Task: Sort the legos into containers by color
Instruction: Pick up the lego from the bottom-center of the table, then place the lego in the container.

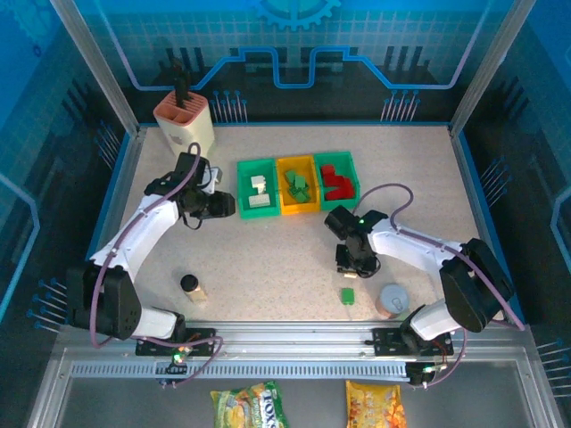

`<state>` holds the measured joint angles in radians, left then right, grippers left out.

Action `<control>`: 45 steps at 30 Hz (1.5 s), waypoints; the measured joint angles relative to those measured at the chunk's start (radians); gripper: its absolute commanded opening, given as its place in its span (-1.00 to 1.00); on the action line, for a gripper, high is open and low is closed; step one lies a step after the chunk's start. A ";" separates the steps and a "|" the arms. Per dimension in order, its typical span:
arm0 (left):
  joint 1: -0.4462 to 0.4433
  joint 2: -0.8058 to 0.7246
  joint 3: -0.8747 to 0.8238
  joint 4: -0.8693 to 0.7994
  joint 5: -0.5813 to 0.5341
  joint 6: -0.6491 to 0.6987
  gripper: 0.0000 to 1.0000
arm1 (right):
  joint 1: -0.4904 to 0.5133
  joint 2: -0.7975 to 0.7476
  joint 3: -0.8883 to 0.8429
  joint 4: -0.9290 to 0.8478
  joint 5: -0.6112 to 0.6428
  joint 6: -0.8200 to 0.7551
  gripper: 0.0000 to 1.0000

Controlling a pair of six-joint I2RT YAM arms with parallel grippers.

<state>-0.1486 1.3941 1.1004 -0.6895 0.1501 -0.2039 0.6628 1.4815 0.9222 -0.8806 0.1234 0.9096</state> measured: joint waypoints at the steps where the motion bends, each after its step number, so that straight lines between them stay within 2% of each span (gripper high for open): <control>1: 0.010 -0.002 -0.002 0.005 0.000 0.000 -0.05 | 0.000 0.013 0.027 -0.001 0.001 -0.010 -0.32; 9: 0.046 -0.016 -0.005 0.022 0.001 -0.004 -0.05 | 0.048 0.180 0.276 0.011 0.009 -0.105 -0.31; 25: 0.053 -0.021 -0.014 0.037 0.001 -0.006 -0.05 | 0.127 0.529 0.729 0.155 -0.037 -0.208 -0.35; 45: 0.053 -0.012 -0.017 0.042 0.001 -0.006 -0.05 | 0.100 0.838 1.228 0.270 -0.007 -0.264 -0.34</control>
<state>-0.0952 1.3819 1.0832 -0.6479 0.1509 -0.2104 0.7631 2.3199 2.1502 -0.6102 0.1162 0.6460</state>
